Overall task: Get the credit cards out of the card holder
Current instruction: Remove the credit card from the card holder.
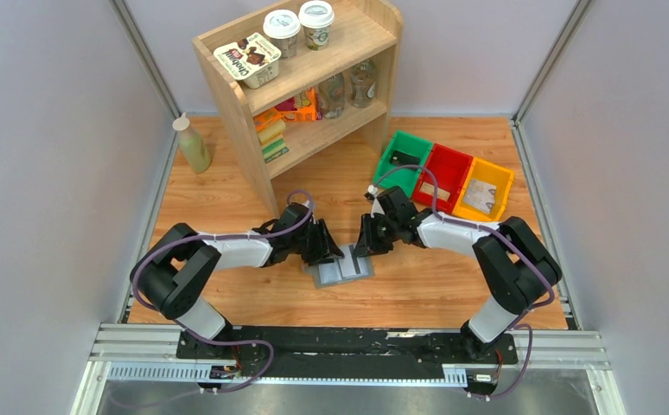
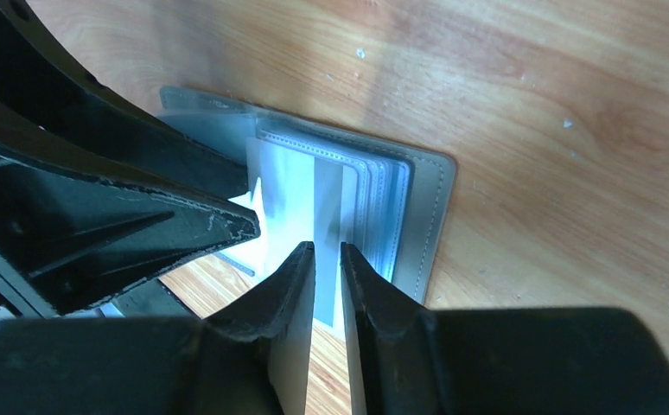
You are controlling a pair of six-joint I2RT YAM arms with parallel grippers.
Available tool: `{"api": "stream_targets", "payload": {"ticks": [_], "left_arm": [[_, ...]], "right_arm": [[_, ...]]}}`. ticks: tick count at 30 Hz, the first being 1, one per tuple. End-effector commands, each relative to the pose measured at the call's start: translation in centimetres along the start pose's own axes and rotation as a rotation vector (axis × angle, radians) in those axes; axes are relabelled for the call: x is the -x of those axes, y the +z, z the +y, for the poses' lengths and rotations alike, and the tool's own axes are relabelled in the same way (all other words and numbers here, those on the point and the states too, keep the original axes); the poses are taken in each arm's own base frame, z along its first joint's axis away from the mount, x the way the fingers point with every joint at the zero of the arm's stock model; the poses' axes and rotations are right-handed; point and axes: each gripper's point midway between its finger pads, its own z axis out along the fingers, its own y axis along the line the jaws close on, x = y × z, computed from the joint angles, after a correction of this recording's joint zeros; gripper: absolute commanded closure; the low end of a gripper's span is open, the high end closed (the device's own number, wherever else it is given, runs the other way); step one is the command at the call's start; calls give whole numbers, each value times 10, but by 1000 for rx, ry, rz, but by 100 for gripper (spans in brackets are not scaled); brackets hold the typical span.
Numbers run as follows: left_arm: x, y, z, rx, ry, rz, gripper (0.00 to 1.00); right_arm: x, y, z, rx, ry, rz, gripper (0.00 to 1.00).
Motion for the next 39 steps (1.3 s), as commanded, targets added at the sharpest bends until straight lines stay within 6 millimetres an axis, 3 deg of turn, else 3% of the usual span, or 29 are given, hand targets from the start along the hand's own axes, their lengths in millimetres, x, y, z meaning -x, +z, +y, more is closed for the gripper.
{"api": "stream_targets", "payload": {"ticks": [1, 9, 19, 28, 36, 39], "left_arm": [[-3, 9, 7, -17, -47, -20, 53], [1, 3, -9, -60, -44, -58, 53], [10, -12, -25, -115, -48, -121, 67], [13, -20, -43, -205, -29, -141, 70], [4, -12, -31, -170, -38, -109, 66], [-2, -6, -16, -112, -54, -86, 64]], "right_arm": [[-2, 6, 2, 42, -17, -1, 77], [-9, 7, -1, 49, -6, 7, 78], [-12, 11, -7, 29, 9, 11, 79], [-13, 13, -10, 23, 17, 12, 79], [-13, 13, -8, 29, 22, 10, 80], [-13, 13, -8, 30, 28, 10, 80]]}}
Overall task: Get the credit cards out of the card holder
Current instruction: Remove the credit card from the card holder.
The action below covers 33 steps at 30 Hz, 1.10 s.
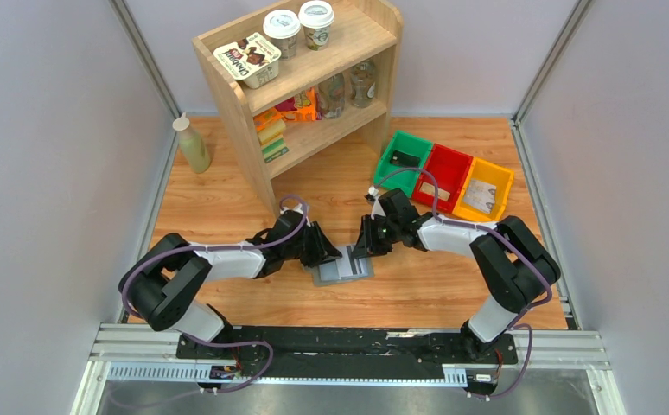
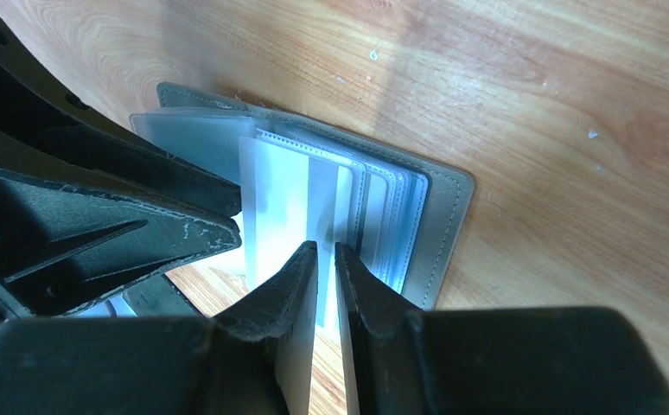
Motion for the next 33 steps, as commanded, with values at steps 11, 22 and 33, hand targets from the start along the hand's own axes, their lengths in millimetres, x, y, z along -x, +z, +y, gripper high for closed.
{"api": "stream_targets", "payload": {"ticks": [11, 22, 33], "left_arm": [[-5, 2, -1, -34, 1, 3, 66], [1, -9, -21, -145, 22, -42, 87], [-1, -22, -11, -121, 37, -65, 91]], "right_arm": [[-11, 9, -12, -22, 27, 17, 80], [-13, 10, -16, -30, 37, 17, 80], [-15, 11, -31, -100, 54, 9, 82]]}}
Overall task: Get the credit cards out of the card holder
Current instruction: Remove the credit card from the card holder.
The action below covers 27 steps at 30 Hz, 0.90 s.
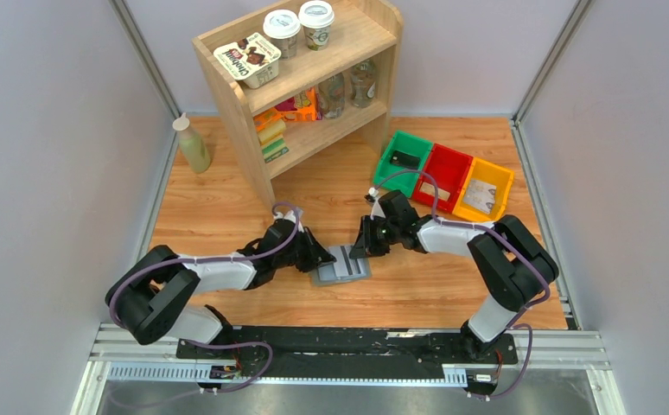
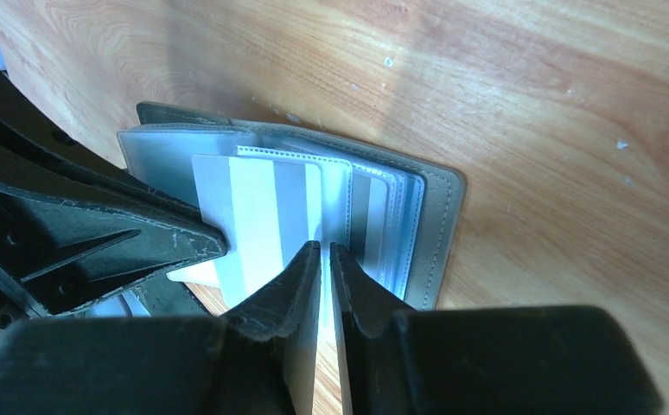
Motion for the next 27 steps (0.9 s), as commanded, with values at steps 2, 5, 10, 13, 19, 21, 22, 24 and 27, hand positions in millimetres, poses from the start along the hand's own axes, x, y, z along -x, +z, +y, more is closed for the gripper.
{"api": "stream_targets", "payload": {"ticks": [2, 5, 10, 13, 19, 21, 22, 24, 27], "left_arm": [[4, -8, -10, -49, 23, -32, 95], [-1, -10, 0, -15, 19, -19, 97], [-4, -19, 17, 58, 36, -19, 100], [-4, -25, 27, 106, 45, -30, 100], [-8, -31, 45, 186, 47, -21, 100], [-8, -33, 47, 202, 61, -14, 100], [-7, -34, 48, 218, 80, -14, 100], [-4, -38, 49, 242, 113, -17, 100], [2, -42, 47, 258, 152, -30, 100]], "right_arm": [[-15, 6, -38, -151, 29, 22, 83], [-15, 5, -43, -170, 33, 22, 85], [-11, 2, -40, -164, 23, 13, 85], [-7, 0, -35, -152, 12, 6, 85], [0, -2, -25, -129, -2, 0, 83], [4, -4, -20, -118, -13, -7, 82], [6, -6, -17, -112, -18, -11, 82], [11, -9, -11, -103, -27, -21, 81], [17, -14, -2, -92, -36, -28, 80]]}}
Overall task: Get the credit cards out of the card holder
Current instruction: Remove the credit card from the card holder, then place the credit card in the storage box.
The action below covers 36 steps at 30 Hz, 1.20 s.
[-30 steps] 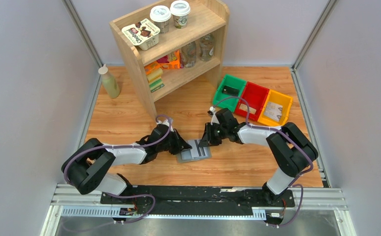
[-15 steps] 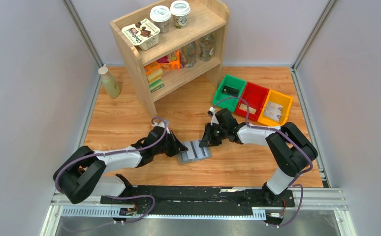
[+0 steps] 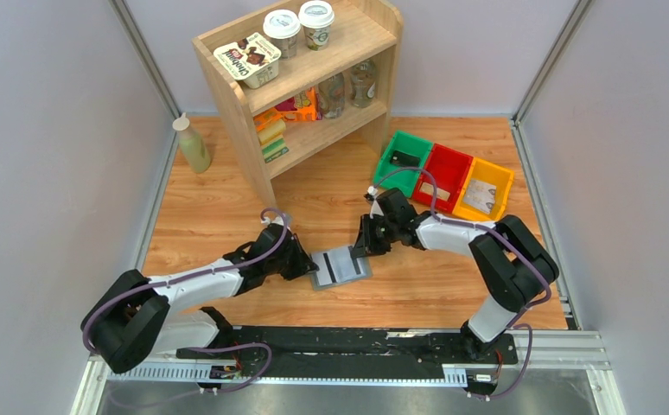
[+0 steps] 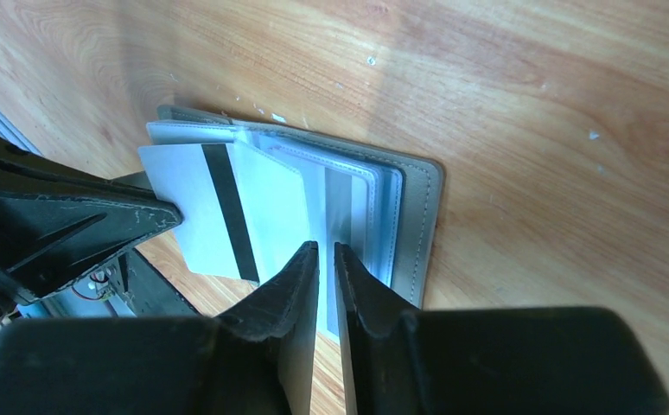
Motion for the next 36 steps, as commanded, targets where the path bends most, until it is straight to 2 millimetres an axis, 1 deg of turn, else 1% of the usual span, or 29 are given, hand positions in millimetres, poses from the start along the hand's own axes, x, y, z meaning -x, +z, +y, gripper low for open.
{"api": "stream_targets", "payload": {"ticks": [1, 5, 9, 11, 13, 15, 17, 19, 20, 21, 22, 24, 27, 28, 29, 30, 31, 32, 33, 34, 35, 36], "left_arm": [[5, -9, 11, 81, 108, -4, 100], [5, -11, 11, 85, 133, -2, 100], [10, -14, 4, 64, 163, -16, 100], [15, -16, -3, 48, 189, -27, 100], [19, -20, -9, 33, 219, -39, 100], [26, -25, -19, 9, 253, -57, 100], [33, -32, -29, -20, 291, -81, 100], [40, -39, -44, -58, 335, -106, 100], [42, -42, -45, -62, 362, -113, 100], [47, -47, -53, -80, 380, -131, 100], [49, -49, -56, -88, 410, -140, 100], [55, -58, -67, -117, 478, -168, 100], [62, -70, -83, -141, 639, -212, 100], [58, -72, -89, -159, 680, -210, 100], [62, -77, -95, -155, 752, -237, 100], [58, -79, -101, -168, 798, -237, 100], [61, -84, -108, -162, 876, -263, 100], [54, -85, -114, -175, 924, -260, 100], [59, -87, -116, -150, 985, -288, 100], [53, -89, -121, -159, 1030, -289, 100], [58, -91, -122, -132, 1070, -314, 100], [54, -91, -125, -135, 1104, -314, 100]], "right_arm": [[16, -14, 3, -43, -39, -41, 80], [24, -22, 16, -20, -49, -58, 77], [32, -33, 27, -11, -58, -79, 72], [35, -41, 32, -12, -57, -96, 68], [39, -48, 35, -22, -53, -116, 59], [43, -57, 40, -27, -42, -140, 52], [47, -66, 44, -33, -29, -166, 46], [50, -75, 48, -42, -12, -186, 42], [52, -79, 50, -45, 1, -196, 40], [54, -84, 51, -56, 19, -209, 36], [55, -90, 55, -54, 42, -223, 31], [58, -100, 60, -57, 82, -244, 25], [62, -113, 70, -42, 143, -272, 19], [63, -117, 74, -33, 168, -279, 17], [64, -120, 78, -22, 185, -286, 16], [65, -123, 82, -11, 209, -291, 16], [66, -127, 86, 3, 229, -300, 16], [67, -130, 90, 18, 248, -307, 16], [68, -131, 93, 28, 265, -308, 16], [68, -134, 96, 40, 282, -309, 17], [68, -134, 99, 50, 300, -303, 17], [66, -134, 102, 63, 312, -292, 18]]}}
